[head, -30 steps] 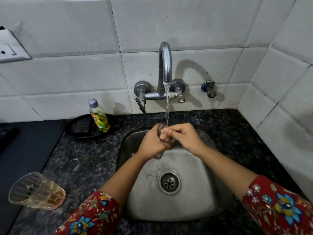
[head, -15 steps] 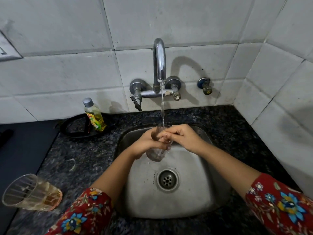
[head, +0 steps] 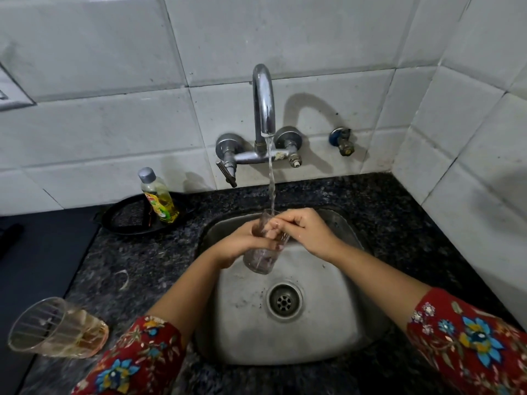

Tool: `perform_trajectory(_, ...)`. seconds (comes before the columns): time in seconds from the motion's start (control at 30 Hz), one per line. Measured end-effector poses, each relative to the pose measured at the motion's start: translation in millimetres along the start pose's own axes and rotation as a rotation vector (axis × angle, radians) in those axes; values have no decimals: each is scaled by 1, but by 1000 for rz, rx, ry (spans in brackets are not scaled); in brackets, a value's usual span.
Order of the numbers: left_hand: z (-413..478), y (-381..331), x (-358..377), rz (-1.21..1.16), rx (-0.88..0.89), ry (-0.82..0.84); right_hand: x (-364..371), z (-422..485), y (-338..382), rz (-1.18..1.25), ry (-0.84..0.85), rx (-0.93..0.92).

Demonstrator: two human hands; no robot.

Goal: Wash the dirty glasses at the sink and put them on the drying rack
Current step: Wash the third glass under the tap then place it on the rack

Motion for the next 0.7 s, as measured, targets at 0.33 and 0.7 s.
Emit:
perform_trajectory(0.33,0,-17,3,249,102,-194,3,6,-8,0,-21,106)
perform_trajectory(0.7,-16,50,-19,-124,-178,-507,32,24,-32,-229,45,542)
Point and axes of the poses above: each hand's wrist, its own z-axis towards the middle knuckle, its own x-axis out of the palm, y = z × x, the point moved 10 cm from there along z, towards the middle knuckle, and after that the axes turned 5 degrees about y, right-handed, at the moved point
